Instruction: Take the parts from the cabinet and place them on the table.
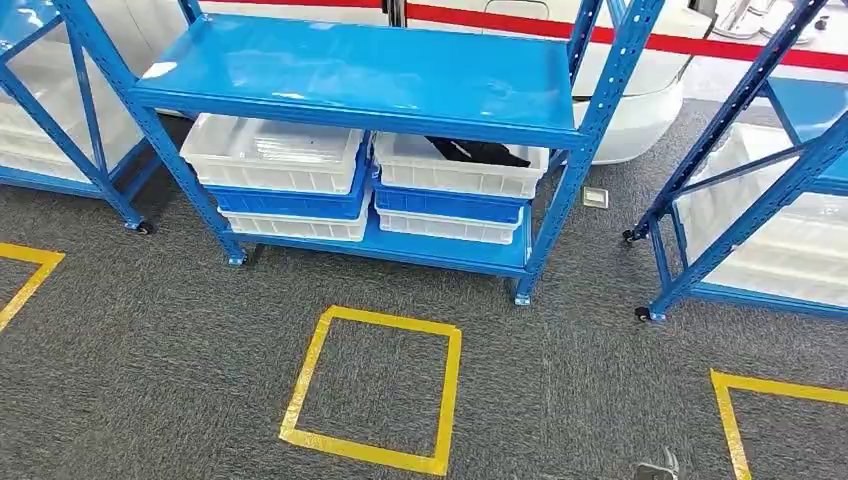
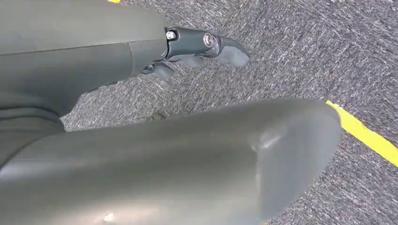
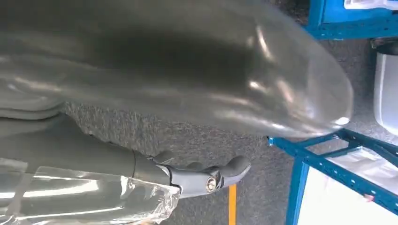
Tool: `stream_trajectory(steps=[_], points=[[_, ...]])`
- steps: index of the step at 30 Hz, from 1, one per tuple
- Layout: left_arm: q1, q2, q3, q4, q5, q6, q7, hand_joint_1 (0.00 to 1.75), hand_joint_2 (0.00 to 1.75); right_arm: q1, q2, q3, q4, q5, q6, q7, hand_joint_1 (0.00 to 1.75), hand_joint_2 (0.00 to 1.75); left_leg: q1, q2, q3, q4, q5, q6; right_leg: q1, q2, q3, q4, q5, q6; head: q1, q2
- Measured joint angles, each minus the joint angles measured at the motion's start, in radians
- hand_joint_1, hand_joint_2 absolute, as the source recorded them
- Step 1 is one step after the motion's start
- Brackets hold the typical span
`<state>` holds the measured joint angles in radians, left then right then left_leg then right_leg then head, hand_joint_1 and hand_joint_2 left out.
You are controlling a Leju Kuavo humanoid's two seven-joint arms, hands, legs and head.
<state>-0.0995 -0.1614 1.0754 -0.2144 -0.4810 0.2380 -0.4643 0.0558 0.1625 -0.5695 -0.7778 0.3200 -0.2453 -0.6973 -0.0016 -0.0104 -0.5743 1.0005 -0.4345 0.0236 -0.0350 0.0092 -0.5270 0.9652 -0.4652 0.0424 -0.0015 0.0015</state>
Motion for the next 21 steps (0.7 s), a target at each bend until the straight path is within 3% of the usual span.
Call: stream_trajectory(steps=[12, 21], points=[[0.001, 0.001, -0.005, 0.000, -0.019, -0.008, -0.002, 0.00, 0.00, -0.009, -0.011, 0.000, 0.069, -0.013, -0.024, 0.000, 0.00, 0.00, 0.003, 0.000, 0.000, 0.000, 0.000, 0.000, 0.000, 0.000, -0.003, 0.000, 0.000, 0.000, 0.000, 0.000], [0.002, 0.001, -0.014, 0.000, -0.032, -0.004, 0.006, 0.00, 0.00, -0.079, -0.061, -0.005, 0.322, 0.013, -0.094, 0.001, 0.00, 0.00, 0.005, 0.001, -0.001, 0.000, 0.000, 0.000, 0.002, 0.000, -0.003, 0.000, 0.000, 0.000, 0.000, 0.000]])
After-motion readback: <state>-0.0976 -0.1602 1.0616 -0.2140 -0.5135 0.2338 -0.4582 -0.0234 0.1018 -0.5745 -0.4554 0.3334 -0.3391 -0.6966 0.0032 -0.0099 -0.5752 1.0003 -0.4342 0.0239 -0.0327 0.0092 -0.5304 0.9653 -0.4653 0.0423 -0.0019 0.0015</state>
